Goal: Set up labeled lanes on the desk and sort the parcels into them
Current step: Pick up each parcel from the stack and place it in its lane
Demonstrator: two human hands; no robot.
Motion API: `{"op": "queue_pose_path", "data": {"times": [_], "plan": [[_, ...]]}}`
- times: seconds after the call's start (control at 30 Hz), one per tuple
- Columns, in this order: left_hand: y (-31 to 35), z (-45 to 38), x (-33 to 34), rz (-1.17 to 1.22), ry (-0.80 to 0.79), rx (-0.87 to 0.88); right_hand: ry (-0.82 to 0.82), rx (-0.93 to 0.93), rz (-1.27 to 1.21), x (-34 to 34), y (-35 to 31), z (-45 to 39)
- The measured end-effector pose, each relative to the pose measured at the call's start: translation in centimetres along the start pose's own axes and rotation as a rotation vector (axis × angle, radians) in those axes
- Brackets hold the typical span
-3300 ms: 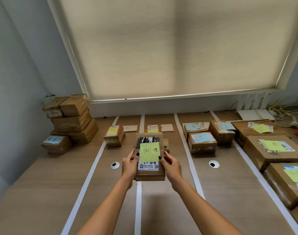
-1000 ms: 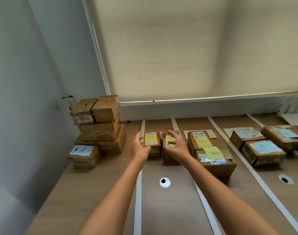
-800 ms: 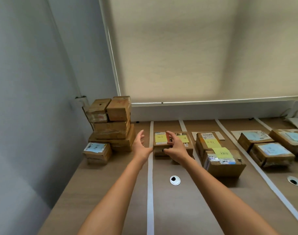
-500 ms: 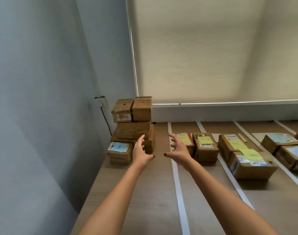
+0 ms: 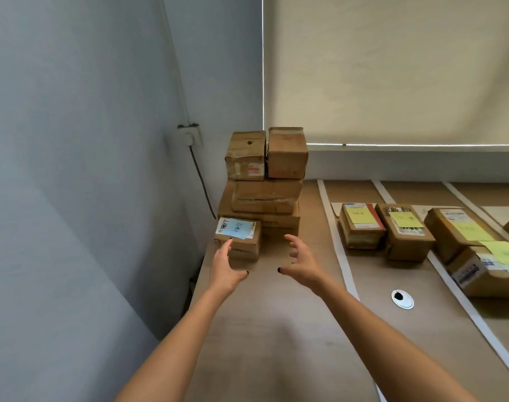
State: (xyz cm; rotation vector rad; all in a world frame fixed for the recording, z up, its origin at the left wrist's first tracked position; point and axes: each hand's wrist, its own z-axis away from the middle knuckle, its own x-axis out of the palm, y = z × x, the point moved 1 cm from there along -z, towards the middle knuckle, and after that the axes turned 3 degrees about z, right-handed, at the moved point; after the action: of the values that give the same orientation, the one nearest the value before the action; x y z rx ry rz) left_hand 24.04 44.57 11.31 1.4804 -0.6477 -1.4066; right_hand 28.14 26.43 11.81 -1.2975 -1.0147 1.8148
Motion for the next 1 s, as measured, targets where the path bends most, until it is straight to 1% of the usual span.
{"op": "queue_pose_path", "data": {"times": [0.1, 0.33, 0.47, 0.53, 0.6, 0.7, 0.8, 0.9, 1.0], "plan": [[-2.0, -3.4, -0.2, 0.01, 0.022, -0.024, -0.033, 0.052, 0.0, 2.2, 1.3, -3.1], [-6.2, -11.6, 0.1, 0.021, 0.068, -0.078, -0.03, 0.178, -0.07, 6.4, 4.4, -10.7], [-8.4, -15.1, 0.9, -0.011, 0.159, -0.129, -0.025, 0.212, -0.15, 8.6, 5.8, -13.6], [-9.4, -16.4, 1.4, 0.032, 0.203, -0.161, -0.035, 0.221, -0.193, 9.4, 6.4, -14.5], [-10.4, -17.3, 1.8, 0.112, 0.189, -0.191, -0.037, 0.228, -0.25, 10.1, 6.7, -15.2], [-11.5, -17.4, 2.4, 0.298, 0.131, -0.183, -0.049, 0.193, -0.317, 10.9, 6.5, -15.3], [-11.4, -16.1, 2.6, 0.45, 0.155, -0.2, -0.038, 0.182, -0.362, 10.8, 6.3, -14.4], [-10.9, -13.1, 2.9, 0.58, 0.164, -0.229, -0.006, 0.195, -0.393, 9.8, 5.9, -12.1], [-10.0, -9.6, 3.1, 0.645, 0.195, -0.241, 0.02, 0.207, -0.411, 8.7, 5.5, -8.7]]}}
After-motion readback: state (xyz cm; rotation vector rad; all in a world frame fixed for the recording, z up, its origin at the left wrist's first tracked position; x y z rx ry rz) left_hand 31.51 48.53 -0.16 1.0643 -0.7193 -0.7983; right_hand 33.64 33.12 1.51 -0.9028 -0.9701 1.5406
